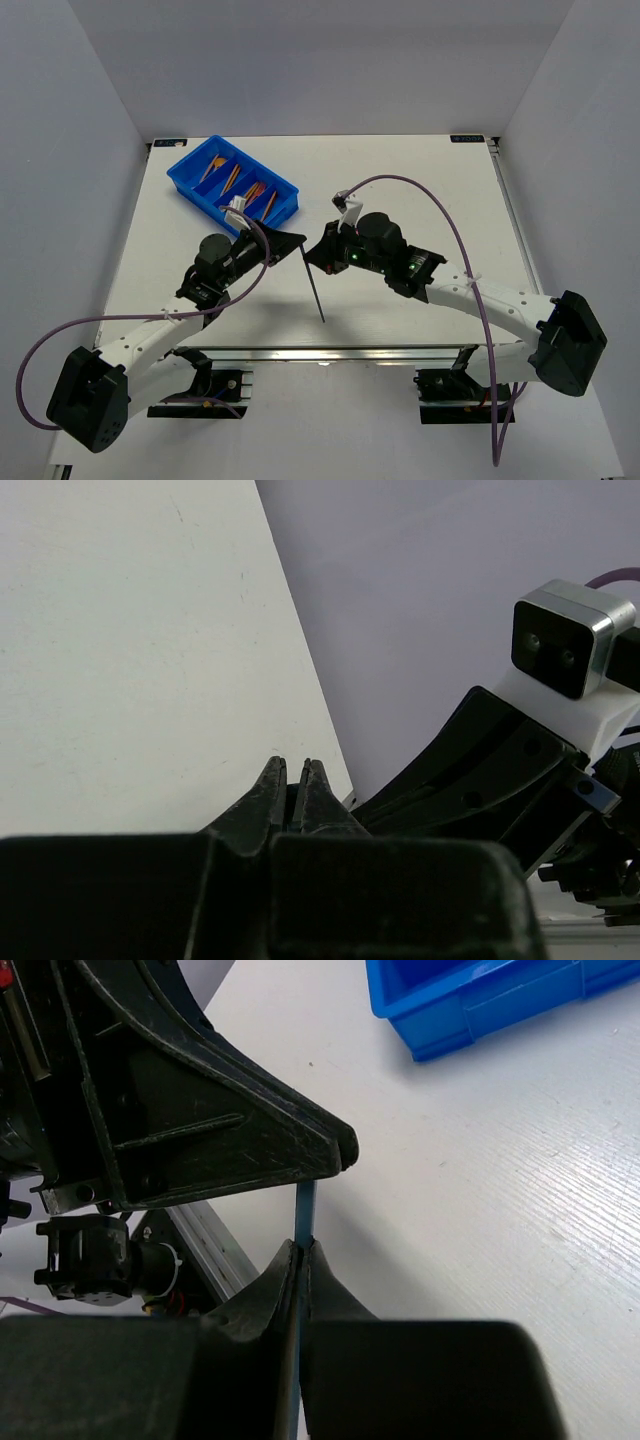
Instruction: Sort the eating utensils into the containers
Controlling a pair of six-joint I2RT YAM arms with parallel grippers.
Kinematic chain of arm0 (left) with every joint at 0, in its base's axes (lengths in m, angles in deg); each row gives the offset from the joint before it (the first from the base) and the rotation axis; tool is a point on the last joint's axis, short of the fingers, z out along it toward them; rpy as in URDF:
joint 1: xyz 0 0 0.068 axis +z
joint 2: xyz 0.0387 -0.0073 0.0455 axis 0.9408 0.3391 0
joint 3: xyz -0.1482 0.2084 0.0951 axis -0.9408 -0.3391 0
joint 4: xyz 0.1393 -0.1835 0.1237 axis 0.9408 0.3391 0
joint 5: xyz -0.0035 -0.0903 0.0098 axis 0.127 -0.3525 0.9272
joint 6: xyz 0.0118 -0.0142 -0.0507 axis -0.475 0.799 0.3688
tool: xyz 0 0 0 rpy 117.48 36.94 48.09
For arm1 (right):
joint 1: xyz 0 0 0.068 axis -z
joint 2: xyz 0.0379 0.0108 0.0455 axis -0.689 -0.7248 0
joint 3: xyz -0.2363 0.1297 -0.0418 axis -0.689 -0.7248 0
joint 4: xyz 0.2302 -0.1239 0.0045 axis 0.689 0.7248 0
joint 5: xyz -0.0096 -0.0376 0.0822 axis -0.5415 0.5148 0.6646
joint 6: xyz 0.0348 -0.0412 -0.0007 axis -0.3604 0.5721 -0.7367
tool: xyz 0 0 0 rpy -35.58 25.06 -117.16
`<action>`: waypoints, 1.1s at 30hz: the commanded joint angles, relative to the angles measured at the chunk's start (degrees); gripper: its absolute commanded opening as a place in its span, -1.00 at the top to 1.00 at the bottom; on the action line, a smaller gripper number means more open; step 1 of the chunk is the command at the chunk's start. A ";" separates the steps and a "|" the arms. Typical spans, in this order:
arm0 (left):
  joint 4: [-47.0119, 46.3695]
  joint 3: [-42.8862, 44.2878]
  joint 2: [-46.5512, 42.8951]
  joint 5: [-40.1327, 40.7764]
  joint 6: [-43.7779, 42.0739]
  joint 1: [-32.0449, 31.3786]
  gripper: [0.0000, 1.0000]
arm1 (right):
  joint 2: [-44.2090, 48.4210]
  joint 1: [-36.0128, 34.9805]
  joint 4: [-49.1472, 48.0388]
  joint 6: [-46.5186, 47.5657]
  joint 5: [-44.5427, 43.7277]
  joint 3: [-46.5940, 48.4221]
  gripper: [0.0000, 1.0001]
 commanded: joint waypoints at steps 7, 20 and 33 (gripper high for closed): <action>21.17 10.78 -0.17 6.86 -14.25 -1.07 1.00 | 3.40 2.12 3.02 -0.92 -8.77 2.43 -0.78; 29.60 62.33 36.28 56.89 -65.95 9.90 1.00 | 28.64 8.80 17.80 0.22 -23.82 -6.28 -0.79; 4.18 81.21 69.08 56.08 -89.96 13.61 1.00 | 29.44 9.15 15.52 4.00 -16.43 -8.48 -0.79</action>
